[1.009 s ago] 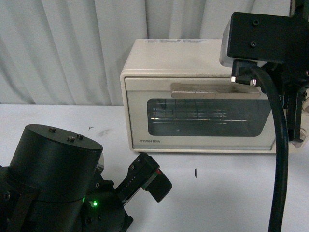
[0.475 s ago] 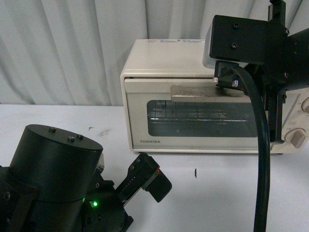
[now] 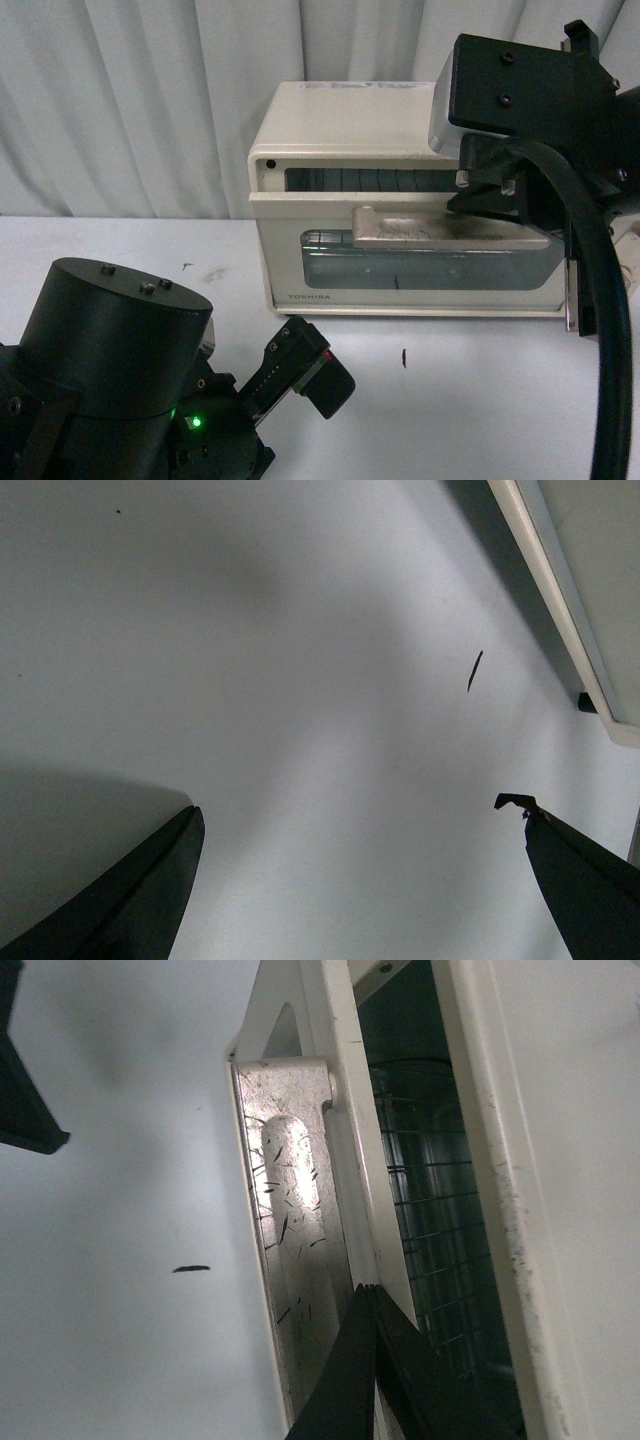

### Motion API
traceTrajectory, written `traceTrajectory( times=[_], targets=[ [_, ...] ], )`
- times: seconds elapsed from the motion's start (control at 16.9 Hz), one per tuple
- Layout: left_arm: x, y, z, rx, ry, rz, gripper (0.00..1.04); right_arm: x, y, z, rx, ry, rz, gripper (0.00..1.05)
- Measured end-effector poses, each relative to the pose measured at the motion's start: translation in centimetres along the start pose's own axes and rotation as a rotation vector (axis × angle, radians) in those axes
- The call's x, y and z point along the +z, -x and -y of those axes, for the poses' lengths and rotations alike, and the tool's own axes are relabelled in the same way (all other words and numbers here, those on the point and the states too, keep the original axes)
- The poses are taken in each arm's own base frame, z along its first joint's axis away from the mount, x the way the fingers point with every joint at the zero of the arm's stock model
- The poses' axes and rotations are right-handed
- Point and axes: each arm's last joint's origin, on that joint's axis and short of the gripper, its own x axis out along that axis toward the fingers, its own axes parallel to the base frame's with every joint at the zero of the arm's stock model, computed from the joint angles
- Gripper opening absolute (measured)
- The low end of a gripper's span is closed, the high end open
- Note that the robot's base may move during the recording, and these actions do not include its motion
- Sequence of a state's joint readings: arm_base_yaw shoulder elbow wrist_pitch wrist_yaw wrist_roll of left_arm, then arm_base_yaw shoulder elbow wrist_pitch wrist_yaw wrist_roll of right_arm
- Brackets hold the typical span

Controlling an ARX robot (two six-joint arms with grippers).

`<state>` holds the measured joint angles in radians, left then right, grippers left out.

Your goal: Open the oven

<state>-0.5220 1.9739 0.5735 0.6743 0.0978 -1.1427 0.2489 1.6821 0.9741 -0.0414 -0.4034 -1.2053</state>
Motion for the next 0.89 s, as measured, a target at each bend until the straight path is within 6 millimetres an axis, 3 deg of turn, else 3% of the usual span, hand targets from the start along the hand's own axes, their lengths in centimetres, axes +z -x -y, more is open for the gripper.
traceTrajectory(
  times=[0.36, 0.59, 0.89],
  targets=[
    [0.0, 0.0, 0.0, -0.001, 0.000, 0.000, 0.98, 0.7, 0.3, -3.1, 0.201, -0.136, 0.023, 0.02],
    [0.0, 0.0, 0.0, 0.000, -0.007, 0.000, 0.98, 3.0, 4.0, -1.1, 0.108, -0.110, 0.071, 0.02],
    [0.0, 0.0, 0.0, 0.000, -0.007, 0.000, 0.98, 3.3, 6.1, -0.4, 0.064, -0.112, 0.078, 0.02]
  ],
)
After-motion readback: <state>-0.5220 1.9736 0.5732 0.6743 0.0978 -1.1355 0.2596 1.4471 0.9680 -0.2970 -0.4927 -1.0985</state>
